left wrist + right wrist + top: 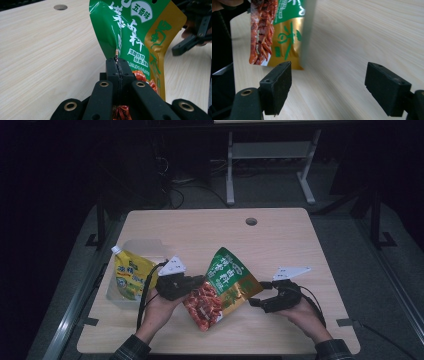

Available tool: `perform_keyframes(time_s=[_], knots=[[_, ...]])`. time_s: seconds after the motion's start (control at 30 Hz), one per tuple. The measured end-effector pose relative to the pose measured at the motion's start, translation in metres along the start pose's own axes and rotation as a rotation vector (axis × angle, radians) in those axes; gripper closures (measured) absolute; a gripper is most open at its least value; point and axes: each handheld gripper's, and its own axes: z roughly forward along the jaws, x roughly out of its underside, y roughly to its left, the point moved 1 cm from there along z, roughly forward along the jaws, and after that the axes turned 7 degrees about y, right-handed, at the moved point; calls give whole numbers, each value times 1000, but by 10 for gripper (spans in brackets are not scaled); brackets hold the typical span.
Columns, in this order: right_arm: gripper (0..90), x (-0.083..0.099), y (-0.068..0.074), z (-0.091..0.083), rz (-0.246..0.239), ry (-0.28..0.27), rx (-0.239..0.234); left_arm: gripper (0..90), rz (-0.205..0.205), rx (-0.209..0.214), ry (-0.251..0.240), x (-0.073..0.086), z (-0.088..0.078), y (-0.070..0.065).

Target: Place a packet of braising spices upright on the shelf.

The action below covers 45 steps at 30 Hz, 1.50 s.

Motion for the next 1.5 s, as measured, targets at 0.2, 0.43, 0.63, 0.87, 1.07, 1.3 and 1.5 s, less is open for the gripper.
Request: perform_keyframes(time_s=[0.2, 0.43, 0.63, 0.87, 1.07, 1.3, 1.5], knots=[[219, -9, 7, 13, -5, -23, -61, 897, 0, -3, -24, -3, -2, -2], [260, -17, 9, 28, 10, -49, -126, 897, -8, -3, -49, -6, -2, -3], [520, -21, 10, 33, 8, -100, -166, 897, -19, -10, -59, -5, -2, -2], [801, -23, 12, 34, -4, -115, -175, 896, -31, -12, -65, -3, -1, 0], [887, -24, 11, 30, -42, -98, -155, 894, -24, -7, -58, -1, 3, -3], [895, -28, 6, 20, -50, -77, -153, 824, -20, -26, -28, 2, 7, 0], [896, -31, 7, 14, -70, -67, -155, 592, -46, -20, -10, 4, 6, 5]])
